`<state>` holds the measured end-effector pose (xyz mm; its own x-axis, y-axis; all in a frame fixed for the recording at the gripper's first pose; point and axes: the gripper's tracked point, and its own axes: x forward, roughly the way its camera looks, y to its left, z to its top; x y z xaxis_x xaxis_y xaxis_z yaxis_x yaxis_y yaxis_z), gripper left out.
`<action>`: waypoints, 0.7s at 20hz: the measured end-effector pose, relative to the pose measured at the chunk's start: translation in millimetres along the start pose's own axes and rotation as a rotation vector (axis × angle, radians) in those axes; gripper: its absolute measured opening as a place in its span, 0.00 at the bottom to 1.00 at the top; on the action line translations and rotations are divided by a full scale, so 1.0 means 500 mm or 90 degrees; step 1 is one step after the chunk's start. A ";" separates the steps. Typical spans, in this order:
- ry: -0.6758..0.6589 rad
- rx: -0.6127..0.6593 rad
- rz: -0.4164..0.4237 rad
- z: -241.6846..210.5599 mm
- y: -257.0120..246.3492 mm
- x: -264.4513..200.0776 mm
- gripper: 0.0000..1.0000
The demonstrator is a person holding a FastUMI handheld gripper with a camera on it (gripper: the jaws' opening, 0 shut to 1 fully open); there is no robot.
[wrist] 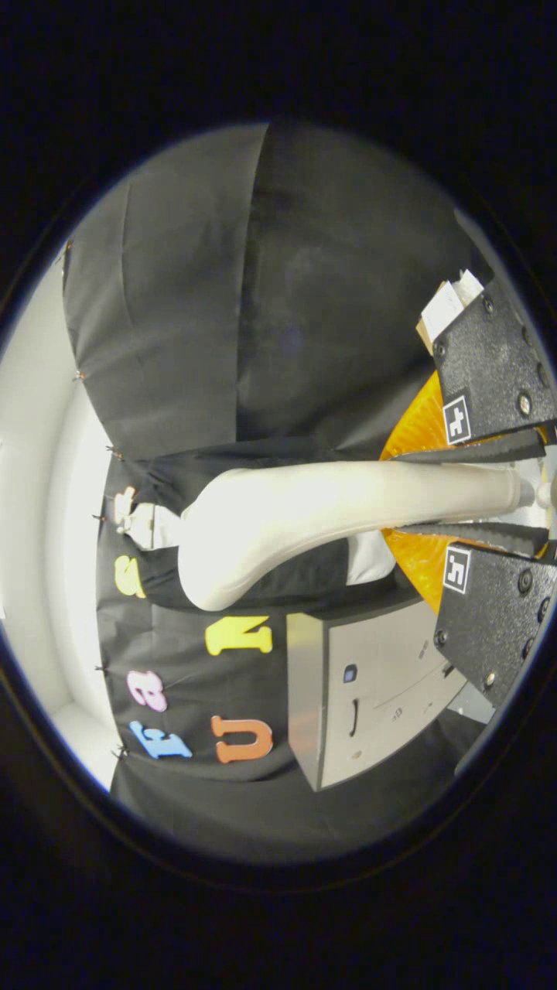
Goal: Iron the clothes twice with a garment steamer, once on the left side and once on the right side.
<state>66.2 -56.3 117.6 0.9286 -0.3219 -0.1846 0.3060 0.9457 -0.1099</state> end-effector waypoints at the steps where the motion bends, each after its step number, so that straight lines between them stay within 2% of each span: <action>1: -0.014 0.002 0.005 0.010 0.001 0.000 0.35; 7: -0.065 0.007 0.067 0.082 0.036 -0.093 0.35; 14: -0.080 -0.001 0.145 0.091 -0.017 -0.169 0.35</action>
